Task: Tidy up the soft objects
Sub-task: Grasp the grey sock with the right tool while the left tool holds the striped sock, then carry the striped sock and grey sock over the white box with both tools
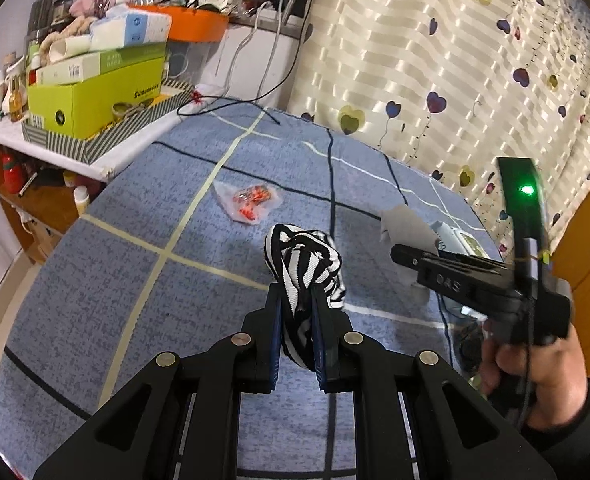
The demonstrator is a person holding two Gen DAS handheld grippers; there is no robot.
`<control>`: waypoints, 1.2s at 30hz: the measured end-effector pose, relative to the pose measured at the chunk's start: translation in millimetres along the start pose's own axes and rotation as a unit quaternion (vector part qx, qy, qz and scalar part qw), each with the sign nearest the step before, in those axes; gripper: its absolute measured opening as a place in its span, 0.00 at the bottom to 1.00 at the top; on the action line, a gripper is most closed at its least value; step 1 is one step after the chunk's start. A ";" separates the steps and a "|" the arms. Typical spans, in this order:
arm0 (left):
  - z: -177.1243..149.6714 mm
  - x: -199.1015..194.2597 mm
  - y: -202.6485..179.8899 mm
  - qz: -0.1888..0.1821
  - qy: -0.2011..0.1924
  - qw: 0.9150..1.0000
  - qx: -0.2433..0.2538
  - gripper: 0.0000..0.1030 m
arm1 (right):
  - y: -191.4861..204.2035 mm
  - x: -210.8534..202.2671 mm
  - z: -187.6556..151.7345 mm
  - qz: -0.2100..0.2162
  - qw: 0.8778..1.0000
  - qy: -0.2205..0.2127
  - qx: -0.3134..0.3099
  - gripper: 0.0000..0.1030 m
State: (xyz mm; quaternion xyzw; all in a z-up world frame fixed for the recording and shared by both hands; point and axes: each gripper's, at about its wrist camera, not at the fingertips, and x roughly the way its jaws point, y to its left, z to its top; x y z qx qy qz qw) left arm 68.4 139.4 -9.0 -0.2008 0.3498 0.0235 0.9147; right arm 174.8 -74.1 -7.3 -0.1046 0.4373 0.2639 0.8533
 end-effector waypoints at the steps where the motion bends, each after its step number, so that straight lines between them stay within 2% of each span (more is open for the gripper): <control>1: 0.2 -2.3 -3.6 0.001 -0.002 1.000 0.004 0.14 | 1.4 -7.3 -1.6 0.004 1.000 -0.005 -0.004 0.26; 6: -1.0 -14.1 -20.4 -0.003 -0.011 1.000 0.017 0.14 | 6.1 -48.9 -12.1 0.028 0.999 -0.037 -0.014 0.26; 15: -4.8 -33.4 -50.3 -0.012 -0.025 0.999 0.041 0.14 | -4.8 -109.9 -33.5 0.032 0.996 -0.079 -0.018 0.26; 36: -15.0 -57.6 -128.7 -0.045 -0.033 0.993 0.099 0.14 | -56.1 -191.5 -81.3 0.031 0.991 -0.133 0.010 0.26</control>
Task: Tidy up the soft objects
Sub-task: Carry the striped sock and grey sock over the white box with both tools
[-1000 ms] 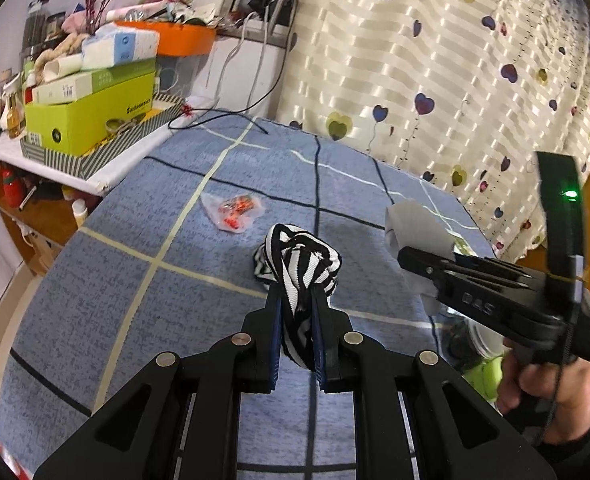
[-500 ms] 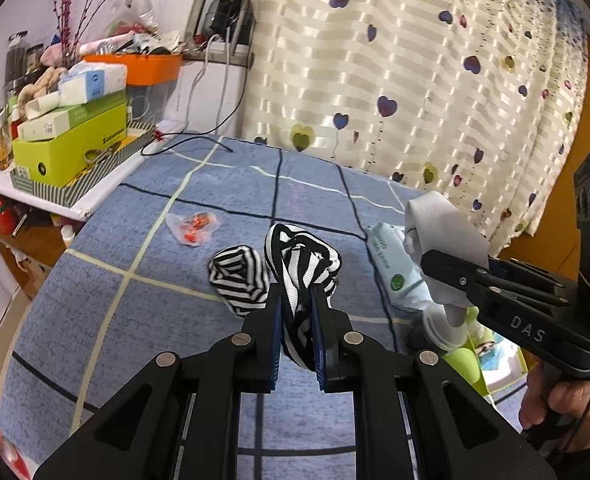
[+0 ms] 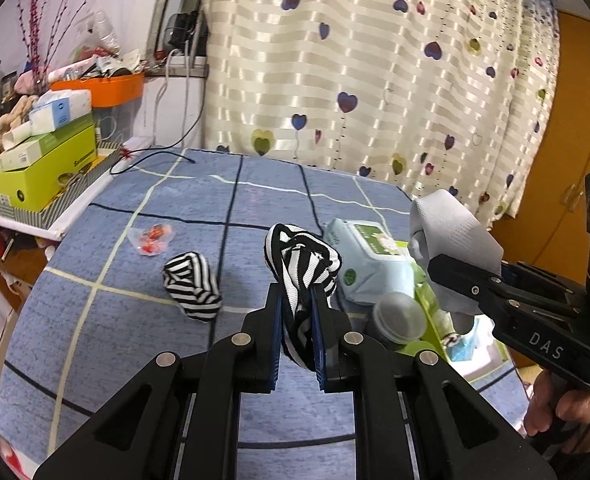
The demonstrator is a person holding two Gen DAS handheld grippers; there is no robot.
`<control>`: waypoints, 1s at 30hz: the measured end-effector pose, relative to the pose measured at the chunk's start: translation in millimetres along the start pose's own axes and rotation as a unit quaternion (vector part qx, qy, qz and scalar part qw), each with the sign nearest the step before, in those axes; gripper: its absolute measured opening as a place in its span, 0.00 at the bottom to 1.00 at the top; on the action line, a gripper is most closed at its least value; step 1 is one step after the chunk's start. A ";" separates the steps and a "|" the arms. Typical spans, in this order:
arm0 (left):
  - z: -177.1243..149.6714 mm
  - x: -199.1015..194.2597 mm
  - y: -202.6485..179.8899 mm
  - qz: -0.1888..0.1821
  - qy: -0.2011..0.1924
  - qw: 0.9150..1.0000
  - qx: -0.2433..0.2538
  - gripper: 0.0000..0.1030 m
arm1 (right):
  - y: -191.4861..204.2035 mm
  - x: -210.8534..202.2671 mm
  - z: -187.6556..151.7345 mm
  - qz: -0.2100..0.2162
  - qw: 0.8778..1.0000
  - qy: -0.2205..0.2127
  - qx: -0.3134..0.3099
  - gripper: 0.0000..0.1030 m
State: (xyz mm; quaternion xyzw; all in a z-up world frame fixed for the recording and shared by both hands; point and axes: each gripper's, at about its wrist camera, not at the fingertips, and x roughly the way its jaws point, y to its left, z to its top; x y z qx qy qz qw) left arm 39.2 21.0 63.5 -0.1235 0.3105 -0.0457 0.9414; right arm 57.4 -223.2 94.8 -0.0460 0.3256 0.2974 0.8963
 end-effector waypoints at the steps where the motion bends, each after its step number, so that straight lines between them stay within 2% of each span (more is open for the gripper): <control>1: 0.4 0.1 -3.4 -0.007 0.000 1.000 0.001 0.14 | -3.5 -4.1 -1.7 -0.001 1.000 -0.002 0.003 0.26; 9: 0.6 4.7 -30.7 -0.047 0.012 0.999 0.011 0.14 | -31.8 -27.7 -16.2 -0.014 0.999 -0.013 0.027 0.26; 30: -1.7 23.6 -100.4 -0.108 0.043 0.991 0.061 0.14 | -88.7 -62.2 -43.9 -0.062 0.995 -0.020 0.072 0.26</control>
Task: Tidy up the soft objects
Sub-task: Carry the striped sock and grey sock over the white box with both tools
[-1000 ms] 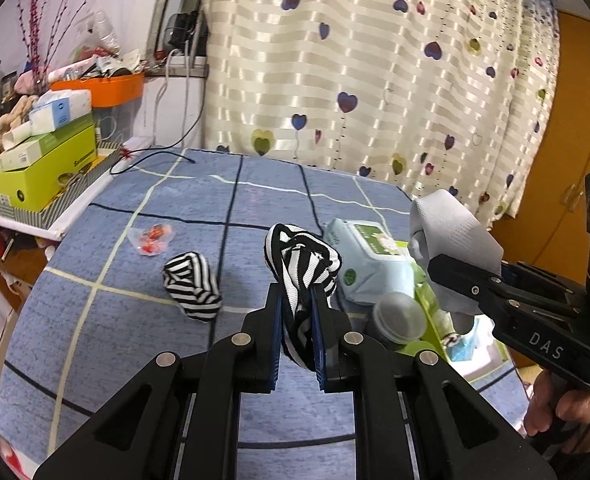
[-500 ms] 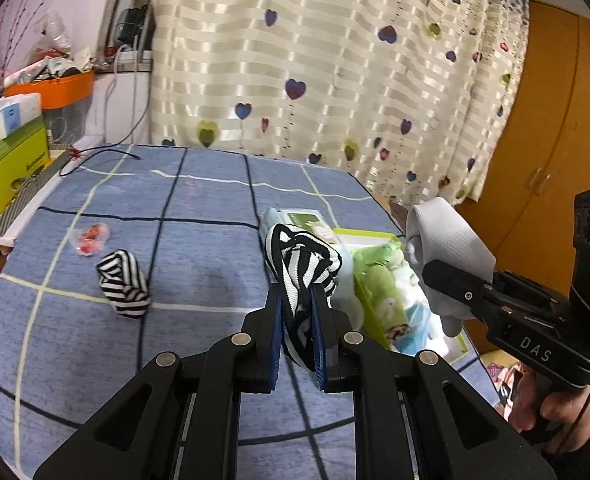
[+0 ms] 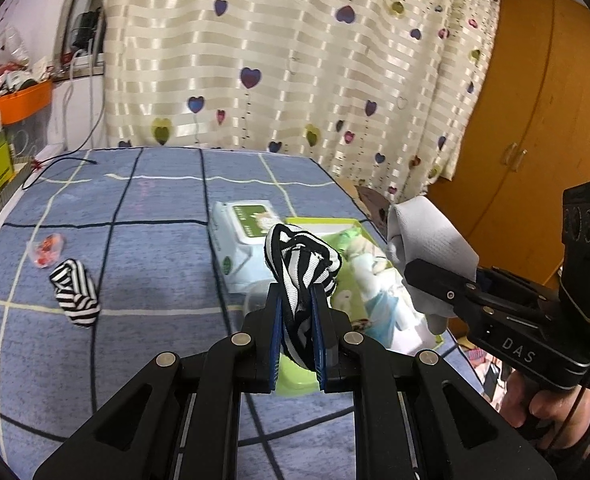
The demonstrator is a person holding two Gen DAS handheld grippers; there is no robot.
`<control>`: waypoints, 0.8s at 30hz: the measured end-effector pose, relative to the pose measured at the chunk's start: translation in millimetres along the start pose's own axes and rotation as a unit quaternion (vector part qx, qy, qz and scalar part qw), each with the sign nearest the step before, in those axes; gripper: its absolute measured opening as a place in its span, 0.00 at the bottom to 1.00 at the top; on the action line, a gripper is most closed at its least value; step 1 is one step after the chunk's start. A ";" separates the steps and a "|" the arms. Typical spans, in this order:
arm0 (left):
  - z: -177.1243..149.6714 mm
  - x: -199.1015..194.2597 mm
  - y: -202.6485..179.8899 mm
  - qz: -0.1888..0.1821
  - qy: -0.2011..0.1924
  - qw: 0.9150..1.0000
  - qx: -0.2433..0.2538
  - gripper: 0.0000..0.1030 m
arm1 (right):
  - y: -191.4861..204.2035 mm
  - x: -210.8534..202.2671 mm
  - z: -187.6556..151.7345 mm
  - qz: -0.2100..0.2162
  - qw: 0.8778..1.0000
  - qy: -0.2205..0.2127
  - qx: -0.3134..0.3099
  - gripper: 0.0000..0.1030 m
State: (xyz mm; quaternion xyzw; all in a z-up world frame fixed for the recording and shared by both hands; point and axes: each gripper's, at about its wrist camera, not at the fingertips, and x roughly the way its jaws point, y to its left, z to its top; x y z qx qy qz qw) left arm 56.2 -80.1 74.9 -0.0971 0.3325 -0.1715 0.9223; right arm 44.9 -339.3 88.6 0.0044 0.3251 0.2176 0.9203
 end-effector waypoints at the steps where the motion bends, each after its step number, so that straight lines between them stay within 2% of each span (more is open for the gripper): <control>1: 0.2 1.9 -3.3 -0.003 0.002 1.000 0.003 0.14 | -4.8 -1.3 -1.2 -0.004 1.000 0.000 0.004 0.26; 14: 3.0 21.9 -37.5 -0.026 0.020 0.999 0.029 0.14 | -60.0 -21.5 -17.1 -0.047 0.998 -0.003 0.045 0.26; 24: -11.5 54.7 -55.9 -0.048 0.066 0.996 0.043 0.14 | -84.0 -6.1 -39.7 -0.054 0.996 0.035 0.060 0.26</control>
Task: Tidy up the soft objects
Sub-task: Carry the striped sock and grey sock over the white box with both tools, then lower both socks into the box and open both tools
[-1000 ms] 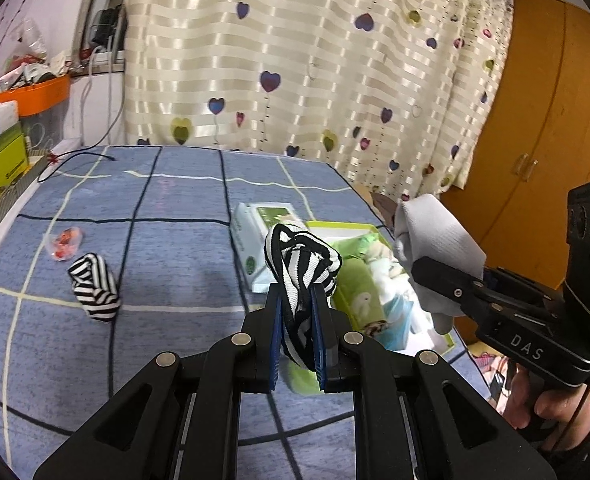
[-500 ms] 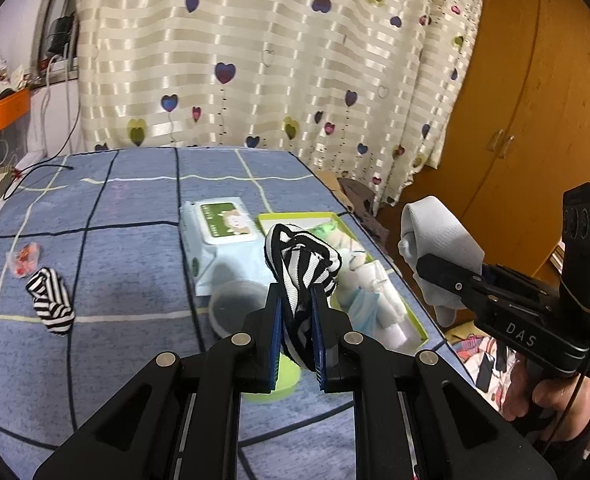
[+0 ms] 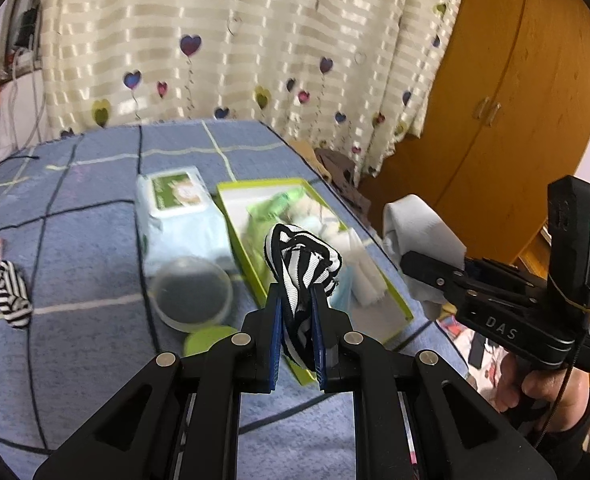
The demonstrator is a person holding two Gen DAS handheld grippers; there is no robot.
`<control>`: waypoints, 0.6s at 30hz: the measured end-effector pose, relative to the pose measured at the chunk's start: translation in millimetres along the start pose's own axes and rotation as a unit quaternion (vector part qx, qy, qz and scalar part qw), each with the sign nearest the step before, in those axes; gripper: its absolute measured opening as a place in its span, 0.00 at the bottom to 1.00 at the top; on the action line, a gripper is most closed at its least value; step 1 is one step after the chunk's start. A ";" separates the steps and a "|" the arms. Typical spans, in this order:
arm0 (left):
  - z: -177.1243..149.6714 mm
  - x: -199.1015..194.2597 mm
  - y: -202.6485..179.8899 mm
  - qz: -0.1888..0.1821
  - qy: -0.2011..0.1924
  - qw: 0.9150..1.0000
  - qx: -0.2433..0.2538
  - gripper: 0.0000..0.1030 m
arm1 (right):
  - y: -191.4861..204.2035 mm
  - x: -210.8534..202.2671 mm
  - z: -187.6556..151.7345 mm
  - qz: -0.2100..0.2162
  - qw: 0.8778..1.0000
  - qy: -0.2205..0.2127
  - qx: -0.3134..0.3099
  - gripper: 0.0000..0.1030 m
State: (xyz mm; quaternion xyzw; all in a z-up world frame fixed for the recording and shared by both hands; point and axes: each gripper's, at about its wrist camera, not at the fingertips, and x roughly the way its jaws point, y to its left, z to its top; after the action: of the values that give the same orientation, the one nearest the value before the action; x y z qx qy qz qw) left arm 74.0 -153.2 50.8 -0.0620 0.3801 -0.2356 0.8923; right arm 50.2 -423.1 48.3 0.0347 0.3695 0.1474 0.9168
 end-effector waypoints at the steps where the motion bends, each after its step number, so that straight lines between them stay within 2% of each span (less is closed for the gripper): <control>1: -1.4 5.1 -2.0 -0.004 0.006 1.000 0.001 0.14 | -2.3 3.5 -2.7 -0.001 1.000 0.006 0.001 0.26; 18: -19.2 76.4 -20.6 -0.040 0.102 0.994 0.005 0.14 | -31.2 53.3 -29.1 -0.011 0.996 0.090 0.006 0.27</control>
State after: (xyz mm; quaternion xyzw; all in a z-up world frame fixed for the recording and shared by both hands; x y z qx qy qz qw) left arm 98.7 -205.7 -6.3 -0.0480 0.4649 -0.2780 0.8392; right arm 74.3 -438.5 -13.7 0.0228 0.4519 0.1372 0.8811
